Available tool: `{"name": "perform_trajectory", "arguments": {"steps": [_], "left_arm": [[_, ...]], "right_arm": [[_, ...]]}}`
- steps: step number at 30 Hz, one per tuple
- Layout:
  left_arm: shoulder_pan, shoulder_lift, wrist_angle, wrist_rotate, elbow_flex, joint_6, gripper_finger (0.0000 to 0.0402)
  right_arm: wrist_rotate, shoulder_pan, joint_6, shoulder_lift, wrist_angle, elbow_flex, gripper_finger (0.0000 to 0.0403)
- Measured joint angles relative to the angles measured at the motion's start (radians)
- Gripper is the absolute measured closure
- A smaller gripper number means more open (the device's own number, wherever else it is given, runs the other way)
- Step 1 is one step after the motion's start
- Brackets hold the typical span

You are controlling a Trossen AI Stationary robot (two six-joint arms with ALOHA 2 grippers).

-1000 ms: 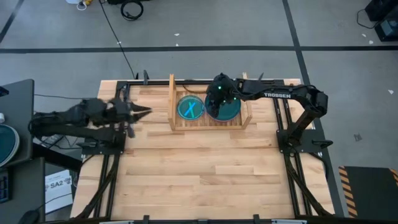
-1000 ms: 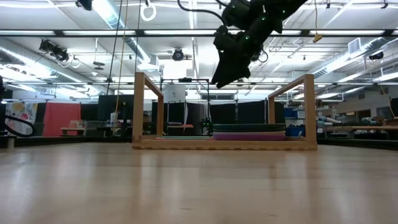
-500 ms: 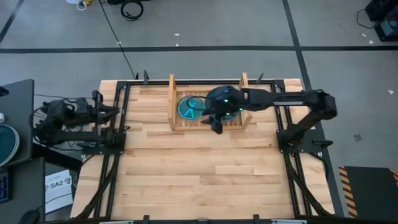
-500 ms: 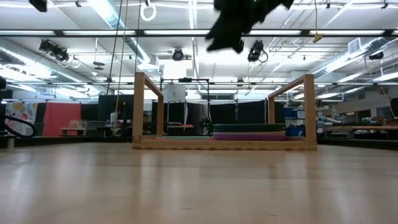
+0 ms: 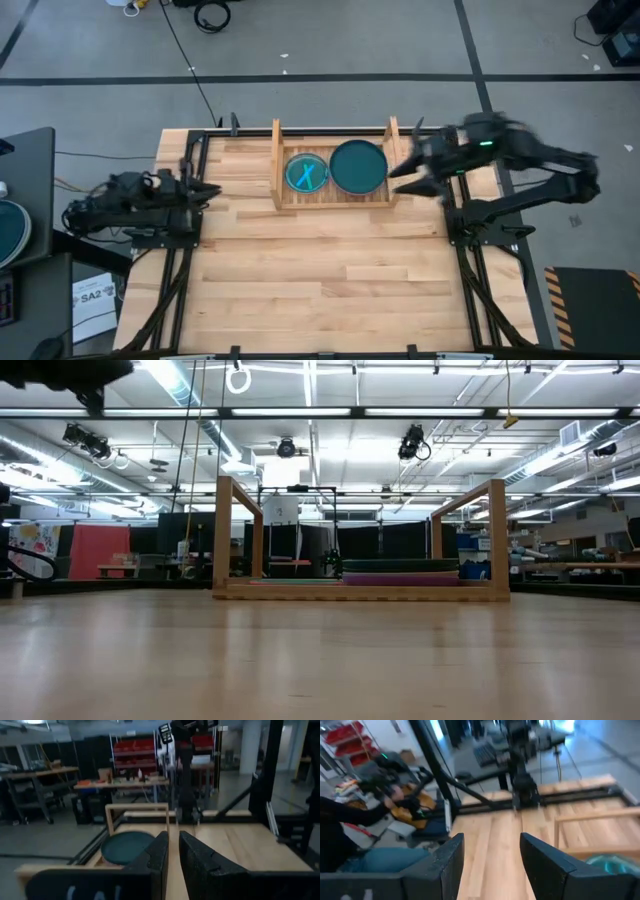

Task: Place and stack plates onto a shelf
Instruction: Return to Home Position

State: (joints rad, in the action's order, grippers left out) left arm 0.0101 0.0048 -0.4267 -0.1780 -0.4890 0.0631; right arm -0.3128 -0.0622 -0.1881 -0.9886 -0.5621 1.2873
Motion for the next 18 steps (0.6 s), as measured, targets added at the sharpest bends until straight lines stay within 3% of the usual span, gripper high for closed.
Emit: {"name": "perform_trajectory", "arguments": {"steps": [9, 18], "left_arm": [[0.0, 0.0, 0.383, 0.0, 0.287, -0.006, 0.0352], [0.0, 0.001, 0.513, 0.0, 0.437, -0.026, 0.0352]], "right_arm": [[0.005, 0.0, 0.106, 0.33, -0.122, 0.001, 0.0205], [0.057, 0.0, 0.107, 0.533, -0.218, -0.018, 0.0205]]}}
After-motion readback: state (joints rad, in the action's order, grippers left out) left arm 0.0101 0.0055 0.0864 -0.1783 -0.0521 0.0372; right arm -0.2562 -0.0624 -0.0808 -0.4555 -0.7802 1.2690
